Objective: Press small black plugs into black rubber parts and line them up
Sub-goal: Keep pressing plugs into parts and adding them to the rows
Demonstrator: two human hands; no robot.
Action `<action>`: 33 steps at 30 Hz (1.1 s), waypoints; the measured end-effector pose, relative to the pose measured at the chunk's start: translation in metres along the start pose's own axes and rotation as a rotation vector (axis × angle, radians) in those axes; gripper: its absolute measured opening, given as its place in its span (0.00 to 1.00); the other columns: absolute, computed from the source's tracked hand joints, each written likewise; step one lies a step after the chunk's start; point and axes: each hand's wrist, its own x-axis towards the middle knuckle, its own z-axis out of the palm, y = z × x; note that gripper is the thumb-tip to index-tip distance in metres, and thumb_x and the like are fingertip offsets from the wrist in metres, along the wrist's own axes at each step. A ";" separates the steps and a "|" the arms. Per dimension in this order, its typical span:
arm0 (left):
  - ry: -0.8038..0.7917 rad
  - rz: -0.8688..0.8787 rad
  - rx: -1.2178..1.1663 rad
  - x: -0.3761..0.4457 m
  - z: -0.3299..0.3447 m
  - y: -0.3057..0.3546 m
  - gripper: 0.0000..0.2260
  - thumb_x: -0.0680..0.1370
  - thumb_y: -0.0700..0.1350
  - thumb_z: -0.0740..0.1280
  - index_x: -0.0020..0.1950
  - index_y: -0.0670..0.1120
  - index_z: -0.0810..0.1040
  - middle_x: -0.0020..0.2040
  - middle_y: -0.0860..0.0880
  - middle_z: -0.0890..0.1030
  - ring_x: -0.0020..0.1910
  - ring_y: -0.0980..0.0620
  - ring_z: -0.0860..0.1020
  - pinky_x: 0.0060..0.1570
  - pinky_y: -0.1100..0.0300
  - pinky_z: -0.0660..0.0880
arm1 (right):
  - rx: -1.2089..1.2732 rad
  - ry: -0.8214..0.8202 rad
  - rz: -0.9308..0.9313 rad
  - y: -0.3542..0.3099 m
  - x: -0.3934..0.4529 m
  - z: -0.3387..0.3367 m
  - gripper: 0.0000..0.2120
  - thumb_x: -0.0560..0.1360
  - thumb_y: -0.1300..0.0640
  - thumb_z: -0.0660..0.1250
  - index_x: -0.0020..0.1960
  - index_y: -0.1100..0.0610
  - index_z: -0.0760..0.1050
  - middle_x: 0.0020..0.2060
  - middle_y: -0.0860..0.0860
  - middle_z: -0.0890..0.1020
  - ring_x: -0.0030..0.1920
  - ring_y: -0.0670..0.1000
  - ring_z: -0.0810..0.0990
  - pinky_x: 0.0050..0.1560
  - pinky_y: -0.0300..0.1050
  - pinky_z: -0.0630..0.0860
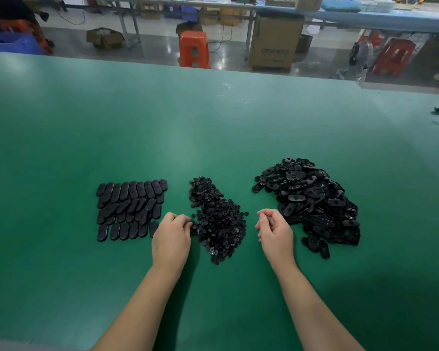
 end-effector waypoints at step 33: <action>0.016 0.127 0.180 -0.011 -0.002 0.001 0.07 0.79 0.45 0.70 0.43 0.43 0.80 0.39 0.48 0.74 0.25 0.49 0.68 0.24 0.61 0.59 | 0.013 -0.014 0.014 -0.001 0.000 0.000 0.09 0.83 0.58 0.62 0.48 0.47 0.77 0.35 0.45 0.82 0.30 0.48 0.73 0.31 0.49 0.71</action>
